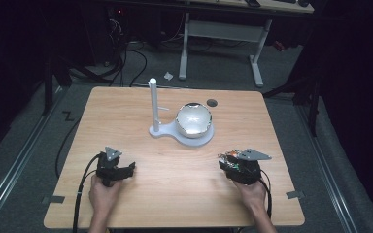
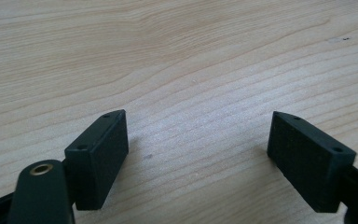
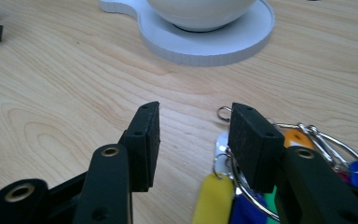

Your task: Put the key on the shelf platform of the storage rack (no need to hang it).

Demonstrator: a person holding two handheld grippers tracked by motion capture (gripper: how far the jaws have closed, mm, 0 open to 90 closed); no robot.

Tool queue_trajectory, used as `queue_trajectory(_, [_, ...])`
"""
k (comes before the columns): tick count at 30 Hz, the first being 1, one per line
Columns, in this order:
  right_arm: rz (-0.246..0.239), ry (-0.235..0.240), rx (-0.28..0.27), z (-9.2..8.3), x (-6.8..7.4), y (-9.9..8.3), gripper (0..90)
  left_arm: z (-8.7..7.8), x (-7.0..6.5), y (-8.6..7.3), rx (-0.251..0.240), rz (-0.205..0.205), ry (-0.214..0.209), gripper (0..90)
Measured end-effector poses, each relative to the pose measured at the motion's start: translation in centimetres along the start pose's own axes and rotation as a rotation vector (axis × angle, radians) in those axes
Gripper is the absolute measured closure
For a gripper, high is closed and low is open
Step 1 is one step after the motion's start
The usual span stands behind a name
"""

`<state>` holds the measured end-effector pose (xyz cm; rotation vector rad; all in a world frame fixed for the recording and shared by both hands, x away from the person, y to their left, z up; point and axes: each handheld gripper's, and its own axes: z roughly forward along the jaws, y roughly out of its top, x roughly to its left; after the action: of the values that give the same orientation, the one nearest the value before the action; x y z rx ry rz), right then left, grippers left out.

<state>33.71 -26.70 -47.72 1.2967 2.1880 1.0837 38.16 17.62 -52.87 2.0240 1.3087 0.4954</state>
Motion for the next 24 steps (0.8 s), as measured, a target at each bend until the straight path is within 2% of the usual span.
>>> queue_trajectory(13, [0.034, -0.049, -0.003, -1.1, -2.1, -0.4, 56.0, 0.0, 0.0, 0.0, 0.000, 0.000, 0.000, 20.8])
queue_trajectory(24, [0.052, -0.064, 0.036, -1.0, -3.5, -1.0, 59.8, 0.0, 0.0, 0.0, -0.001, -0.001, 0.000, 20.7])
